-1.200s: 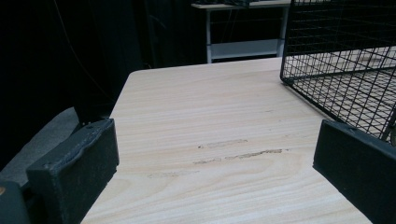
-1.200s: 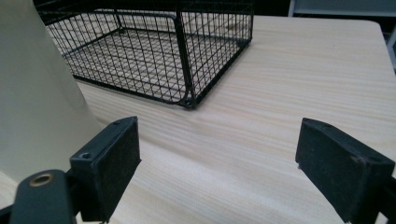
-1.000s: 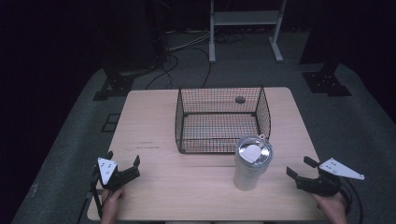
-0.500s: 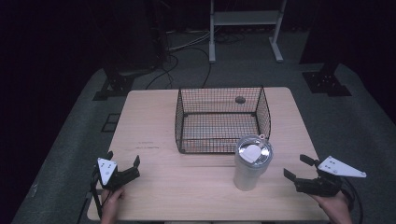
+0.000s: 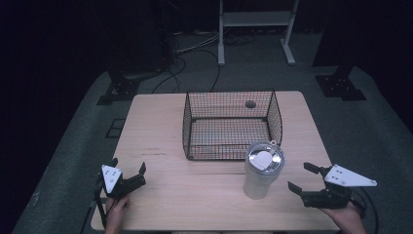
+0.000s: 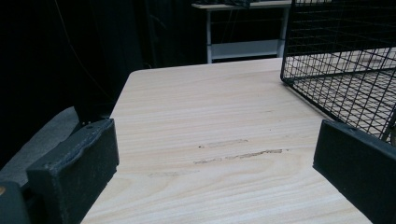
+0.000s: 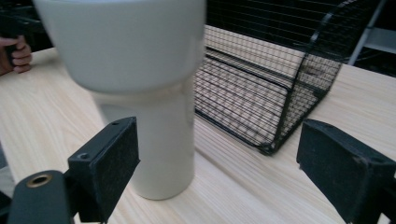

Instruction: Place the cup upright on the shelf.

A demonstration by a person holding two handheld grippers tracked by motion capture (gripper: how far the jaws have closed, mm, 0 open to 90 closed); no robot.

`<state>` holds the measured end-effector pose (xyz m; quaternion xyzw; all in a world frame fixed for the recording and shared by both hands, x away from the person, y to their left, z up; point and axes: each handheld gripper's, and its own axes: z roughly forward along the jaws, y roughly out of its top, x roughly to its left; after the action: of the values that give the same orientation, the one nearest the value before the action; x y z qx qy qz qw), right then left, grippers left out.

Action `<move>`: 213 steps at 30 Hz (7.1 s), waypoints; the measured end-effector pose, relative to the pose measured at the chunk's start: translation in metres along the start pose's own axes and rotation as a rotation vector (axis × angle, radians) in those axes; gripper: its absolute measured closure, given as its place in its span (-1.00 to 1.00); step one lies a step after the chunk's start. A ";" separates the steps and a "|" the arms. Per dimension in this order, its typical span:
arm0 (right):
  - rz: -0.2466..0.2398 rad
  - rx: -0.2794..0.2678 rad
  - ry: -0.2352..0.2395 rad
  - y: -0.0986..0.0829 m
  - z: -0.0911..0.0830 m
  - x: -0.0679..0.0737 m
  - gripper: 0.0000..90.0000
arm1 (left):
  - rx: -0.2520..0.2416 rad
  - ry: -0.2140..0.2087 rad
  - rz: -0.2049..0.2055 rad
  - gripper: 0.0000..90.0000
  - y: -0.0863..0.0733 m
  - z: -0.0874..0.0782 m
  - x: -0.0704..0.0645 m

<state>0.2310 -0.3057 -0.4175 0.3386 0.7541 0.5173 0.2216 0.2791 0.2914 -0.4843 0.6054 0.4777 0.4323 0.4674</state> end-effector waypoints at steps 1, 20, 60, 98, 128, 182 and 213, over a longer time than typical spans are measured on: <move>0.000 0.000 0.000 0.000 0.000 0.000 -0.73 | 0.000 0.000 0.000 -1.00 0.000 0.000 0.000; -0.033 0.025 0.080 0.005 0.013 0.019 -0.77 | -0.001 -0.003 0.006 -1.00 0.000 0.000 0.000; -0.045 -0.011 0.151 0.000 0.062 0.037 -0.91 | -0.002 -0.006 0.011 -1.00 0.000 0.000 -0.001; -0.071 -0.089 0.109 -0.003 0.094 0.041 -0.80 | -0.003 -0.011 0.010 -1.00 0.000 0.000 -0.001; -0.079 -0.161 0.180 0.045 0.080 0.037 -0.79 | -0.005 -0.015 0.002 -1.00 0.000 0.000 0.000; -0.067 -0.141 0.189 0.193 0.165 0.007 -0.79 | -0.010 -0.020 -0.010 -1.00 0.000 0.000 0.002; -0.081 -0.080 0.188 0.210 0.256 -0.005 -0.79 | -0.007 -0.023 -0.012 -1.00 0.000 0.000 0.003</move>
<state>0.4689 -0.0989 -0.3161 0.2487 0.7634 0.5669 0.1842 0.2795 0.2941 -0.4841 0.6057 0.4745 0.4240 0.4776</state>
